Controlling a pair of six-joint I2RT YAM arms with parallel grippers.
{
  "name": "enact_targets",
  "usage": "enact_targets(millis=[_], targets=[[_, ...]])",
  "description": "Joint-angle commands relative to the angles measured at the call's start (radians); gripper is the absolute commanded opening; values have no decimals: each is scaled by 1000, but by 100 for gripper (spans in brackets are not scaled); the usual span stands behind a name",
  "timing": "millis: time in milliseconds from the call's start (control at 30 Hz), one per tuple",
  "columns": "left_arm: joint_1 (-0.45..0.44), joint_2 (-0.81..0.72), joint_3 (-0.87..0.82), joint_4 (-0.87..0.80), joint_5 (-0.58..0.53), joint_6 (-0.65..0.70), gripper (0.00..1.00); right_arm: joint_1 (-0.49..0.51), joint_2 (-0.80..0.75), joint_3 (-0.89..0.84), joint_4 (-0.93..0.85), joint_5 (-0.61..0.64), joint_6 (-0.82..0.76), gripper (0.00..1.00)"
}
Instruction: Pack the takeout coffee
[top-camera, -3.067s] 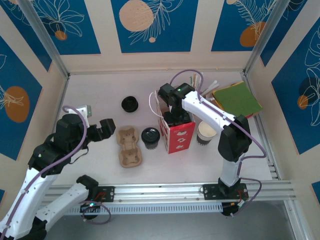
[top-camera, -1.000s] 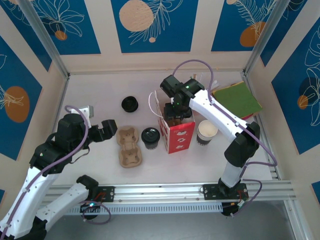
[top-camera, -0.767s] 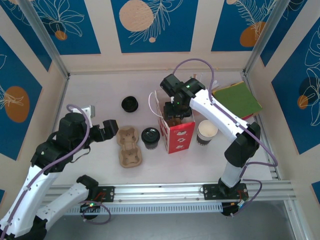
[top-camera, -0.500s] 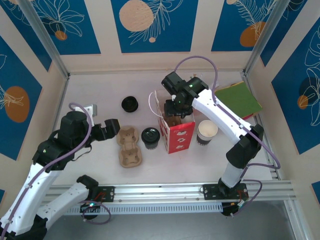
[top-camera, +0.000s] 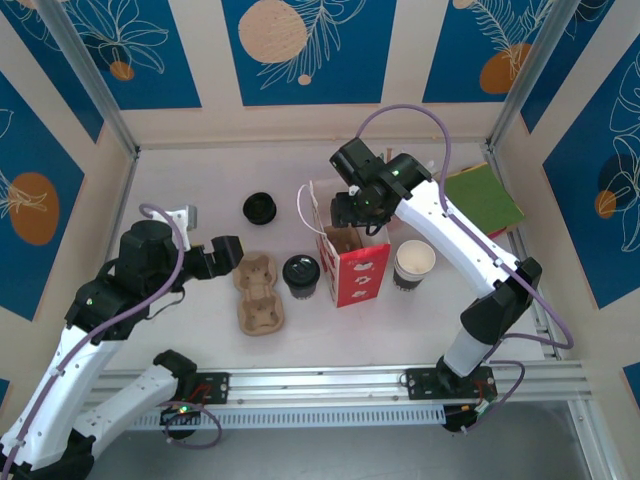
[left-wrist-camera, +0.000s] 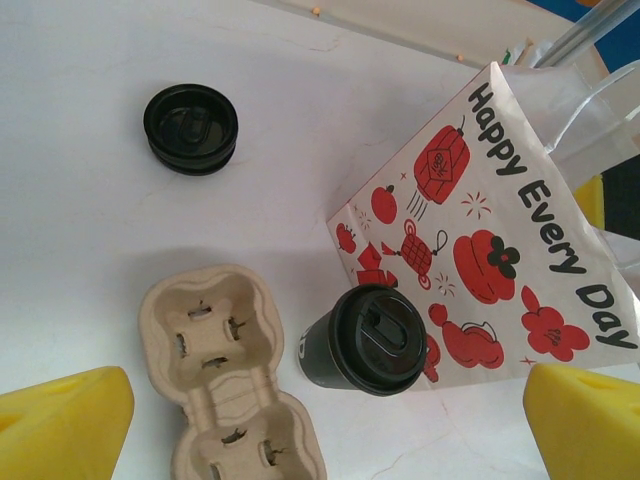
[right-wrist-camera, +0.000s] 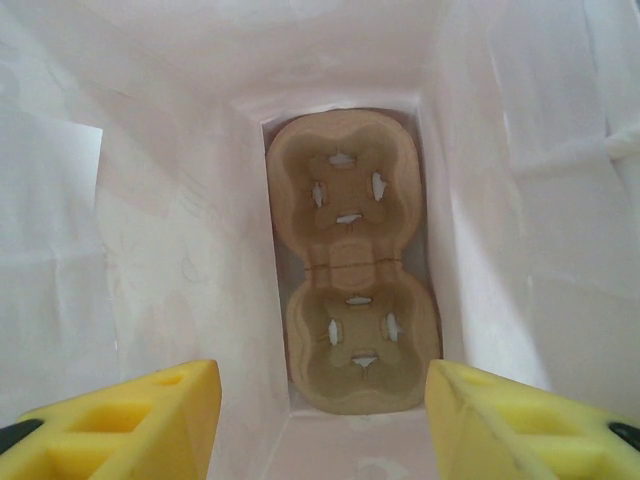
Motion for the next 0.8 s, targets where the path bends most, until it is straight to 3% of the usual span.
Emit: enact_targets(millis=[0, 767], targets=[[7, -11, 7, 23, 17, 20, 100, 8, -42, 14, 5, 17, 17, 56], [7, -17, 0, 19, 10, 13, 100, 8, -77, -9, 37, 32, 15, 56]])
